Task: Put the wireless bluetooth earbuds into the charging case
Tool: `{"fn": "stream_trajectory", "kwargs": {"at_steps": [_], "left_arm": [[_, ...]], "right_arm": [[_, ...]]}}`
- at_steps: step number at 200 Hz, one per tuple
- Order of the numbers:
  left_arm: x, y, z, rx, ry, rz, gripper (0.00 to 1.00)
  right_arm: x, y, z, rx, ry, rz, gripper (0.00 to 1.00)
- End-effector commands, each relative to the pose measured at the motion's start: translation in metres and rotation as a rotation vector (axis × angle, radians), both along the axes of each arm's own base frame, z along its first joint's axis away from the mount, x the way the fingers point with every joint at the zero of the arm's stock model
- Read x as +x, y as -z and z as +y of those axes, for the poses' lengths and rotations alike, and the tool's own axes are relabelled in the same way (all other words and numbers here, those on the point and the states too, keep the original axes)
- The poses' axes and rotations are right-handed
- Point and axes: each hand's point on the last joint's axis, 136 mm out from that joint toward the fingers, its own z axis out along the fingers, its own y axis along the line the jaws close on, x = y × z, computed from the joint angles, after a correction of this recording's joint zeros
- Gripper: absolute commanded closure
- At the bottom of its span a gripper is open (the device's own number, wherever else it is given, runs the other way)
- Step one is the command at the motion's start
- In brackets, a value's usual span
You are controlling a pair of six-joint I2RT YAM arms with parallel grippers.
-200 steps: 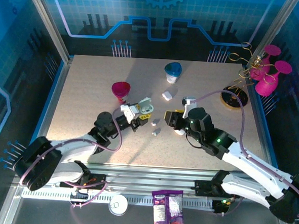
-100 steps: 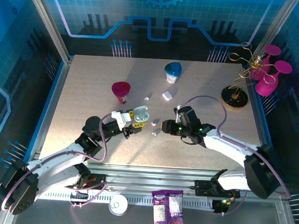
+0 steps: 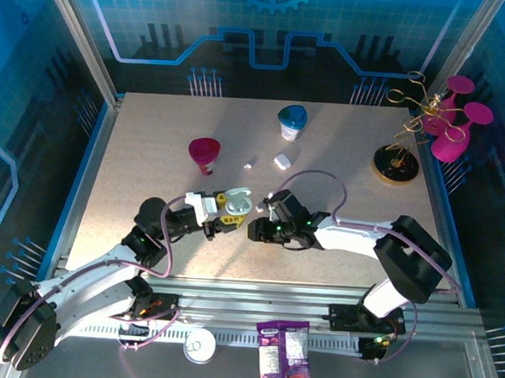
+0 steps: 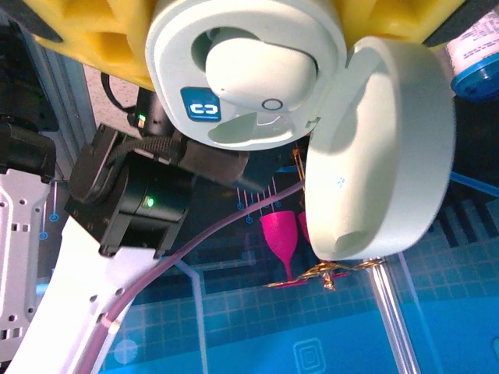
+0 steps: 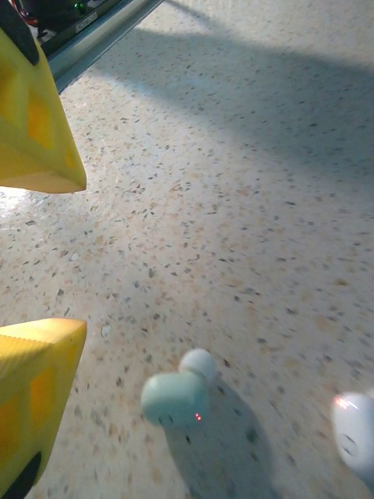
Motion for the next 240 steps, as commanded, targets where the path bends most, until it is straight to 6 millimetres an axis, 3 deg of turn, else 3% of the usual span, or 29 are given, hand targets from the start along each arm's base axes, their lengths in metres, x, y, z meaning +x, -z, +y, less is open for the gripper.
{"fn": "stream_trajectory", "kwargs": {"at_steps": [1,52,144,202,240], "left_arm": [[-0.008,-0.024,-0.001,-0.032,0.041,-0.056,0.74],[-0.008,-0.020,-0.001,-0.029,0.041,-0.042,0.74],[-0.007,-0.016,0.000,-0.025,0.033,-0.033,0.74],[-0.005,-0.014,0.001,-0.015,0.020,-0.037,0.74],[-0.004,-0.014,-0.001,-0.014,0.021,-0.037,0.74]], "right_arm": [[0.003,-0.003,0.017,0.037,0.005,0.006,0.54],[0.019,0.014,0.003,-0.013,0.061,0.006,0.54],[0.048,0.015,-0.013,-0.130,0.107,-0.062,0.54],[0.048,0.020,-0.022,-0.170,0.123,-0.042,0.52],[0.052,0.014,-0.028,-0.204,0.128,-0.069,0.51]]}}
